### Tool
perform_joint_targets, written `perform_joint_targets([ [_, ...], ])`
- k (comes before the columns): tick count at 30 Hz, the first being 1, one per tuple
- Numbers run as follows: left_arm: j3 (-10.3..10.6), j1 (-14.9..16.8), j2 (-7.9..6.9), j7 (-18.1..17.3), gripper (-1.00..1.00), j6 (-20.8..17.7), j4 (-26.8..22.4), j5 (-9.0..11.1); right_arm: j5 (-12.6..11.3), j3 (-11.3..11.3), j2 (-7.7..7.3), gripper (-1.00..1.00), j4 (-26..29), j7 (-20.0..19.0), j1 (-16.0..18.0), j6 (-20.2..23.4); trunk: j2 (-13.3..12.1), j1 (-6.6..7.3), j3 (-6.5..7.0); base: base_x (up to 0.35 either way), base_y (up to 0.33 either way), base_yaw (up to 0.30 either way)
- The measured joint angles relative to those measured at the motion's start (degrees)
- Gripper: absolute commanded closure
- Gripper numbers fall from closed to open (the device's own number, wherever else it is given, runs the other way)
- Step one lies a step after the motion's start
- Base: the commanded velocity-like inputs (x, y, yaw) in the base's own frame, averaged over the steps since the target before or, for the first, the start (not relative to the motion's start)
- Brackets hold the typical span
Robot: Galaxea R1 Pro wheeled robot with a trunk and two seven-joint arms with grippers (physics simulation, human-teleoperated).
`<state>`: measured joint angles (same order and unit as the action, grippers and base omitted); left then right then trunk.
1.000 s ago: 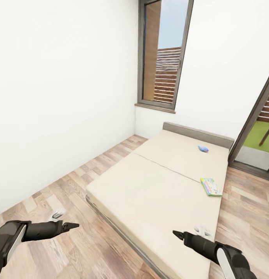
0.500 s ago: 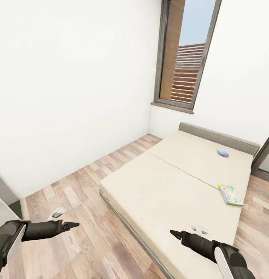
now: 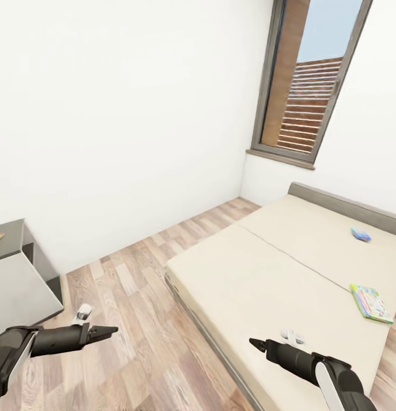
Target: Put all the toys in the child's room - the three board games (two on the bed and one on the table), the two jigsaw puzzles on the table, and the tennis ball on the table - inside the toy box on the table in the child's room.
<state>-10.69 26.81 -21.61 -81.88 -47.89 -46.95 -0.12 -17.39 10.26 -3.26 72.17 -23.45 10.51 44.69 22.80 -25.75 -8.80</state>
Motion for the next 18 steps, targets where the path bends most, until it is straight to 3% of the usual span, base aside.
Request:
perform_joint_targets([
  [18,0.0,-0.06,0.03,-1.29,-1.0,-0.02,0.04,-0.19,-0.02,0.04,0.12,-1.0,-0.08,0.2,-0.01,-0.49,0.0,0.0,-0.16,-0.085,0.0,0.036],
])
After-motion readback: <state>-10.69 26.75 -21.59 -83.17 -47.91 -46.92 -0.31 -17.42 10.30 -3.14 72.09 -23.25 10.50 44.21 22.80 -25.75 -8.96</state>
